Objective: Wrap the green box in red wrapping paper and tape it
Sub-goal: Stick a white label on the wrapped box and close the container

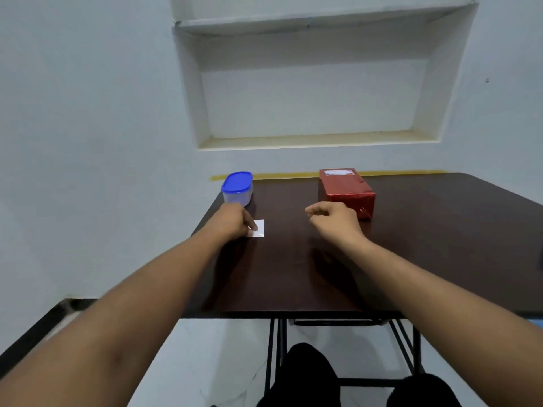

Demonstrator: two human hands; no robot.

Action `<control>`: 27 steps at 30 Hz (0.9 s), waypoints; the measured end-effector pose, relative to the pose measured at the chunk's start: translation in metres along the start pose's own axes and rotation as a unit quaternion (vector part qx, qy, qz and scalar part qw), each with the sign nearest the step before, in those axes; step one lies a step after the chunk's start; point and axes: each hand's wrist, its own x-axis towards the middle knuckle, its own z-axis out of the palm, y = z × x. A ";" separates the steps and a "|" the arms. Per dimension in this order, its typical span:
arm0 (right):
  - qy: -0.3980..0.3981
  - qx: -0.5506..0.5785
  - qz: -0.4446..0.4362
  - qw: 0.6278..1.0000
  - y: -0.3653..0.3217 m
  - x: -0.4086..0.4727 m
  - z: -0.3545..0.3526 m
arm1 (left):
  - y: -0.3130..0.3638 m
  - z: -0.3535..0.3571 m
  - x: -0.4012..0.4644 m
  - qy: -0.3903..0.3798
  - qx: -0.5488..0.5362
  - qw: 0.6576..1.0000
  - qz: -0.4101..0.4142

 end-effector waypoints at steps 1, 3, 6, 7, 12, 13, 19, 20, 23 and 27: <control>-0.003 0.010 0.015 1.000 -0.001 -0.002 0.001 | -0.001 0.004 -0.001 0.005 -0.018 1.000 0.003; -0.002 0.034 0.041 0.999 -0.004 -0.001 0.000 | 0.008 0.009 -0.001 0.025 -0.049 0.998 0.020; -0.001 0.084 0.050 0.995 -0.011 0.005 -0.007 | 0.045 0.002 0.001 0.108 -0.187 0.974 0.071; 0.001 0.101 0.050 0.994 -0.015 0.009 -0.012 | 0.061 -0.003 0.003 0.127 -0.231 0.961 0.082; 0.027 0.218 0.081 0.972 -0.034 0.046 -0.061 | 0.138 -0.027 0.032 0.128 -0.452 0.877 0.103; 0.030 0.245 0.089 0.965 -0.039 0.051 -0.073 | 0.149 -0.029 0.038 0.124 -0.484 0.860 0.102; 0.015 0.299 0.120 0.946 -0.041 0.106 -0.150 | 0.222 -0.036 0.108 0.141 -0.531 0.816 0.176; 0.012 0.313 0.126 0.941 -0.039 0.117 -0.161 | 0.231 -0.037 0.120 0.144 -0.535 0.811 0.188; 0.021 0.361 0.158 0.919 -0.013 0.176 -0.197 | 0.268 -0.028 0.179 0.133 -0.524 0.810 0.229; 0.049 0.402 0.195 0.893 0.030 0.246 -0.223 | 0.309 -0.006 0.250 0.095 -0.505 0.826 0.231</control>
